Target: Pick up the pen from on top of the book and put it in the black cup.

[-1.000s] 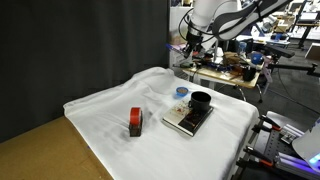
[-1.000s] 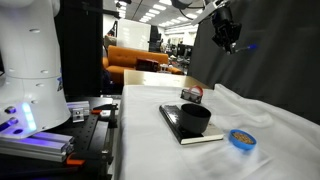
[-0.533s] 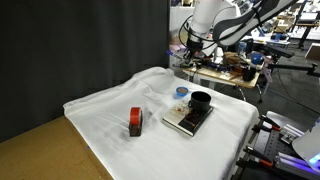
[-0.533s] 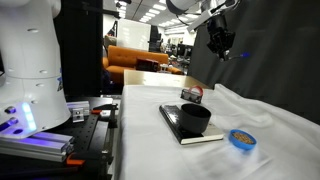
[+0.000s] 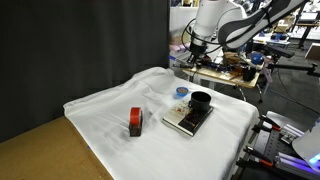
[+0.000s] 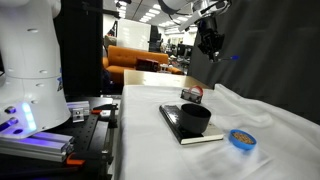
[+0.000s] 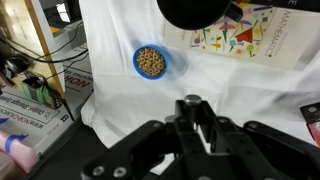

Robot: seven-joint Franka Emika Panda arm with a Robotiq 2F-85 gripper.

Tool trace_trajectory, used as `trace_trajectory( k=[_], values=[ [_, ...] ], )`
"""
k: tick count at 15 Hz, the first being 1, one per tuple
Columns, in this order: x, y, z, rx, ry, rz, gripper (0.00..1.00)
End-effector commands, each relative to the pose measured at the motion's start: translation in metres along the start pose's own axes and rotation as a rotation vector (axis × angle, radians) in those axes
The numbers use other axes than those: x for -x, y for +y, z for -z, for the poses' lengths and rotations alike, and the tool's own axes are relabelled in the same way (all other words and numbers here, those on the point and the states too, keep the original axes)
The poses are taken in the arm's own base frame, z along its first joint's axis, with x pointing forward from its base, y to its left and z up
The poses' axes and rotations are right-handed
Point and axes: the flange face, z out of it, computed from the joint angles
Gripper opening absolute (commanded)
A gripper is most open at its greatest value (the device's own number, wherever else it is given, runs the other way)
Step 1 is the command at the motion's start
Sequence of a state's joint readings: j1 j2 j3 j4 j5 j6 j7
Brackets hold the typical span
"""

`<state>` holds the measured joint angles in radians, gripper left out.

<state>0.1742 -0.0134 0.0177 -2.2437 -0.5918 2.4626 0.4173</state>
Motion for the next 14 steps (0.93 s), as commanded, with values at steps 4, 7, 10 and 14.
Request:
trace_trajectory(
  k=[4, 7, 10, 14],
  values=[
    [0.008, -0.002, -0.004, -0.007, -0.018, -0.001, 0.17],
    [0.008, -0.001, -0.004, -0.007, -0.018, -0.002, 0.17],
    [0.009, -0.005, -0.008, -0.013, -0.025, -0.005, 0.04],
    [0.021, -0.019, -0.023, -0.022, -0.066, 0.018, 0.04]
  ],
)
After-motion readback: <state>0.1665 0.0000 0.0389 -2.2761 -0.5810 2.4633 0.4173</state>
